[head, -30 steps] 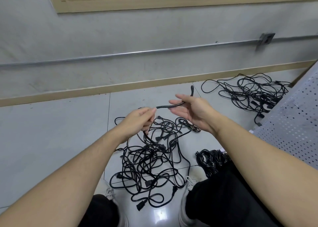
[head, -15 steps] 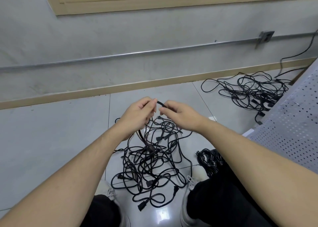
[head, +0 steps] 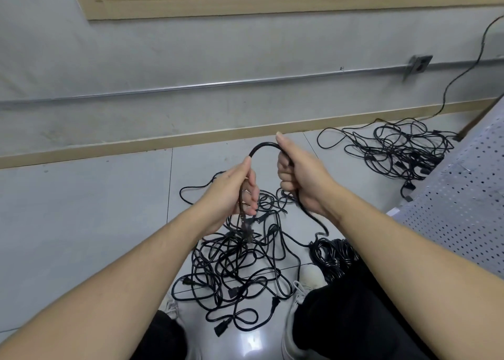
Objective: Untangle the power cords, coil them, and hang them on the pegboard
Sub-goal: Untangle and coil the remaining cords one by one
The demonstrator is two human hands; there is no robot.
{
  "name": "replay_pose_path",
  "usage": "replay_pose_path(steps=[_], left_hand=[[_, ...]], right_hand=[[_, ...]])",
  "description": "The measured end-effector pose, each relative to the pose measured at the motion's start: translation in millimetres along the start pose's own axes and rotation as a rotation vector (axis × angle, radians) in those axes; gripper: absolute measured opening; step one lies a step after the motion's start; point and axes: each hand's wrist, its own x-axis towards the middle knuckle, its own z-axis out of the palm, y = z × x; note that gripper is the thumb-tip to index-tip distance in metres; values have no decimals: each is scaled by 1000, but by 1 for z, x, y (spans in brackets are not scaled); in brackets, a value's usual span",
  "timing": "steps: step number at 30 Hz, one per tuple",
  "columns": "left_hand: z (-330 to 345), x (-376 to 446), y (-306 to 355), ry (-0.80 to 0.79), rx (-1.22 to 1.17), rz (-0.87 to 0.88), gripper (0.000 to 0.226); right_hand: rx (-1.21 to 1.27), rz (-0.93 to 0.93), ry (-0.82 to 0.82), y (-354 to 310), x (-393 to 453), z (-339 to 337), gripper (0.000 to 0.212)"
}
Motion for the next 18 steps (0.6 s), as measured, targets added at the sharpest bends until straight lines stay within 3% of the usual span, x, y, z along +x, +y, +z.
replay_pose_path(steps=[3,7,10,13,18], left_hand=[[9,0,-9,4,-50,-29,42],[16,-1,-15,58,167,34,49],[24,-3,-12,53,277,55,58],[29,-1,-13,57,196,45,58],[33,-6,-16,-99,-78,-105,25]], right_hand=[[176,-6,-7,-2,-1,5,46],[-77,-113,63,2,-3,9,37],[-82,-179,108,5,-2,15,32],[17,-107,64,3,0,18,26],[117,-55,134,2,4,16,27]])
